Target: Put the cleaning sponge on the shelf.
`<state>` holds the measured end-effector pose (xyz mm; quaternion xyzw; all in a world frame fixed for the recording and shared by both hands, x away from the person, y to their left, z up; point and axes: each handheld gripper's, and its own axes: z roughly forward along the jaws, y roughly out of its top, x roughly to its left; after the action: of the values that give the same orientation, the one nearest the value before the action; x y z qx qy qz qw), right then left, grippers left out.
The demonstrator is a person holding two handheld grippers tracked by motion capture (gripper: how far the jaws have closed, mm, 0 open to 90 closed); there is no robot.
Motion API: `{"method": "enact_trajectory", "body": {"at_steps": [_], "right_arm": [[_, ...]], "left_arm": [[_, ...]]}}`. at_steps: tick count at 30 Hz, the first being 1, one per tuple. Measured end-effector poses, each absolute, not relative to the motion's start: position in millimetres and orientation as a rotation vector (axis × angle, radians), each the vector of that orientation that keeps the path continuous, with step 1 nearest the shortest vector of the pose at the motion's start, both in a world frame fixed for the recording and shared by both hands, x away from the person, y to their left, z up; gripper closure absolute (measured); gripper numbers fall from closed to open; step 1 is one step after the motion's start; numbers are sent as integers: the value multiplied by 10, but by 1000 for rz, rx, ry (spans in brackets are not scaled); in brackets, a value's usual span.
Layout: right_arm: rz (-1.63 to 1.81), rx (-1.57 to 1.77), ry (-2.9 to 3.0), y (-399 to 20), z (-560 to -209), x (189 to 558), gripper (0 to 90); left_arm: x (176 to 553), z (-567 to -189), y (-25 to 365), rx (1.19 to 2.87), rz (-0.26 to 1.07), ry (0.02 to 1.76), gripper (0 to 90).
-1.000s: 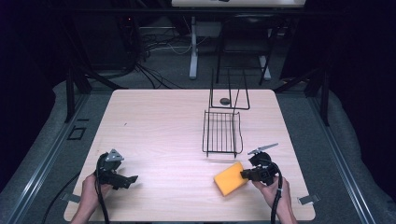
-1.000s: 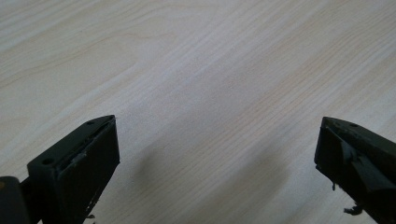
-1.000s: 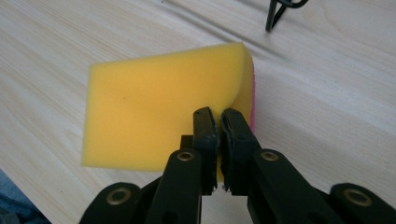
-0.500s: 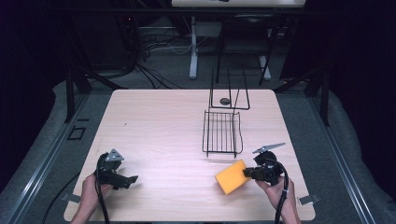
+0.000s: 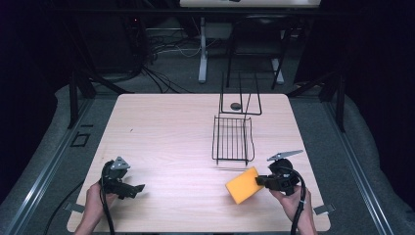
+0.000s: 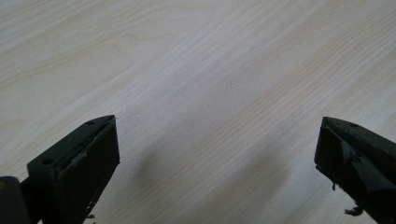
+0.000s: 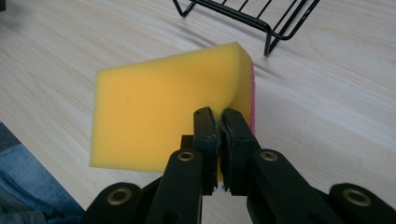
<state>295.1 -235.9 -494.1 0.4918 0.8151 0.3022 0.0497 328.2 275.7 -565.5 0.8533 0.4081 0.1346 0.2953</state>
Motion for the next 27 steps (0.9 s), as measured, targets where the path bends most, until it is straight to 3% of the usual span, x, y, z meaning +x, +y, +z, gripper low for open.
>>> {"method": "enact_trajectory", "body": {"at_steps": [27], "right_arm": [[1012,1461,2439,-2368,-4726,2893,860]], "left_arm": [[3279,-5651,2771,2266,359,1091,0]]}}
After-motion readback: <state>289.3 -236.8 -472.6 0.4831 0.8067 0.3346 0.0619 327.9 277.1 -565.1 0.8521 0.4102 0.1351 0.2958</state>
